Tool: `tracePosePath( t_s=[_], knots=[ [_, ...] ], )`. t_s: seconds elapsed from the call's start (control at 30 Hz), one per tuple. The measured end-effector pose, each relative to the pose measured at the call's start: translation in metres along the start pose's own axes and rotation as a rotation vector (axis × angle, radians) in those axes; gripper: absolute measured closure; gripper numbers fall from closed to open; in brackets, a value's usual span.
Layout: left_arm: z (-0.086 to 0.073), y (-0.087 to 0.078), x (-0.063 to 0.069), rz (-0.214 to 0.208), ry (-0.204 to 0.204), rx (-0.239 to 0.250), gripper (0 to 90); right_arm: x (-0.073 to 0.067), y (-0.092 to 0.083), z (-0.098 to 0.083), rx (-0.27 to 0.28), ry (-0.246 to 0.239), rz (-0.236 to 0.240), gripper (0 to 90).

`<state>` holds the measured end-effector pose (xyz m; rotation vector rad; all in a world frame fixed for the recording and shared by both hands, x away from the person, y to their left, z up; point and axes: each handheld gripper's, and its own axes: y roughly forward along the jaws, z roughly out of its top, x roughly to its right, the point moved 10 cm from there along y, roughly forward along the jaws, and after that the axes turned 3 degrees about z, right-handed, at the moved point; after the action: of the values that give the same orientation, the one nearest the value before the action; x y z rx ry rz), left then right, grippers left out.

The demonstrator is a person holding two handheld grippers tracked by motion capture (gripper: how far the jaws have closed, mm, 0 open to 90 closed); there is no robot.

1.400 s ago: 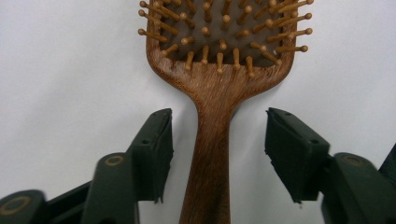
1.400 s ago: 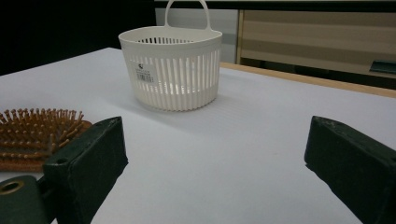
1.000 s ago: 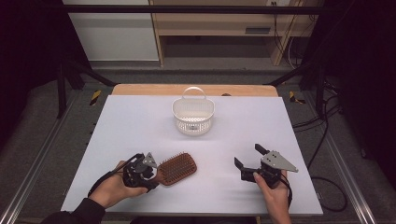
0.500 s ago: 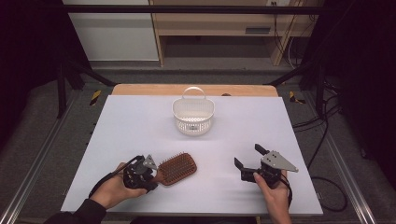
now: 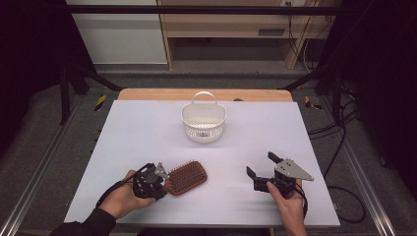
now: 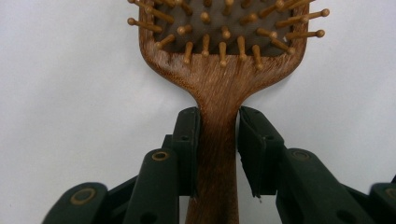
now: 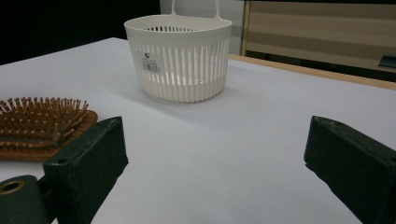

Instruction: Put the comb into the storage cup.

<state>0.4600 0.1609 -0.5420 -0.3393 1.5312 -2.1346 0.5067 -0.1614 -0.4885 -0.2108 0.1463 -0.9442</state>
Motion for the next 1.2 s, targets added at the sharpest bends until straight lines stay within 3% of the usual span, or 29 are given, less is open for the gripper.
tracePosePath(
  t_s=[0.27,0.4,0.6,0.87,1.1,1.13,1.2],
  knots=[
    [0.001,0.001,0.004,0.047,0.018,-0.032,72.1,0.002,0.000,0.000,0.001,0.007,-0.004,5.8],
    [0.000,0.000,0.004,0.055,0.011,-0.006,72.3,0.003,-0.001,0.000,0.003,0.009,-0.003,5.8],
    [-0.001,-0.002,0.005,0.092,0.004,0.047,72.4,0.003,-0.001,0.000,0.004,0.015,0.000,5.7],
    [0.017,-0.019,0.000,0.164,-0.010,0.177,72.3,0.003,-0.002,0.001,0.012,0.031,0.009,5.5],
    [0.030,-0.024,-0.006,0.240,0.002,0.271,72.3,0.003,-0.004,0.004,0.039,0.080,0.031,5.3],
    [0.032,-0.024,-0.009,0.268,0.003,0.293,72.3,0.003,-0.004,0.006,0.053,0.099,0.042,5.6],
    [0.033,-0.023,-0.010,0.278,0.000,0.305,72.3,0.003,-0.005,0.008,0.064,0.108,0.043,6.4]
  ],
)
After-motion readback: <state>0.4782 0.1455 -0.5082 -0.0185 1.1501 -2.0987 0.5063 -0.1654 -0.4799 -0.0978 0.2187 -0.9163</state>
